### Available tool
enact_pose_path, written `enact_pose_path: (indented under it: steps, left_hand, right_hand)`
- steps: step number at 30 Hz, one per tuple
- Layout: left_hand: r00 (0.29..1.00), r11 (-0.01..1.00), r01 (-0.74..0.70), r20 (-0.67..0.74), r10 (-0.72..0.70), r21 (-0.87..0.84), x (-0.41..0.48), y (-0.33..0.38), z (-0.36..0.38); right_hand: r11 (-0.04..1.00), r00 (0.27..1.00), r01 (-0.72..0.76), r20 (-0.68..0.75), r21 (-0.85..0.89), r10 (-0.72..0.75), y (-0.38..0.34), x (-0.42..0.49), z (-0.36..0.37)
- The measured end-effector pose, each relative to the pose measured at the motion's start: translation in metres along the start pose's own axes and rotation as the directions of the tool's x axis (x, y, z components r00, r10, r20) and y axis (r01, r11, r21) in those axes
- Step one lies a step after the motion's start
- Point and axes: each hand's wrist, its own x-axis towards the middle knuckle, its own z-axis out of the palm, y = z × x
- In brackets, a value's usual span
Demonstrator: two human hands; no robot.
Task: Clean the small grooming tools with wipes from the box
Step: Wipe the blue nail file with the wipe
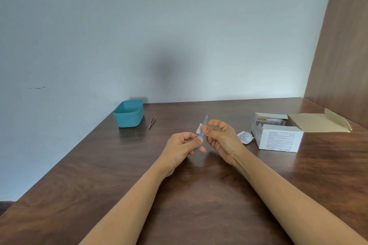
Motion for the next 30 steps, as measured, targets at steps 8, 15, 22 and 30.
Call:
enact_pose_path:
  steps: [8, 15, 22, 30]
  left_hand:
    - [0.998, 0.995, -0.023, 0.063, 0.017, 0.092, -0.001, -0.001, 0.002]
    - [0.998, 0.995, -0.062, -0.025, 0.065, 0.081, -0.001, -0.002, 0.004]
    - [0.965, 0.988, -0.123, -0.222, 0.141, 0.091, 0.005, -0.005, -0.005]
    - [0.961, 0.992, -0.114, -0.246, 0.126, 0.062, 0.006, -0.004, -0.004]
  right_hand:
    - [0.956, 0.993, 0.051, -0.117, 0.287, -0.018, -0.005, 0.009, -0.004]
    - [0.947, 0.971, 0.094, -0.238, 0.308, -0.019, -0.009, 0.008, -0.007]
    - [0.999, 0.991, 0.042, -0.129, -0.010, -0.043, -0.002, 0.000, 0.001]
    - [0.943, 0.987, 0.123, -0.057, -0.308, -0.147, 0.000, -0.003, 0.008]
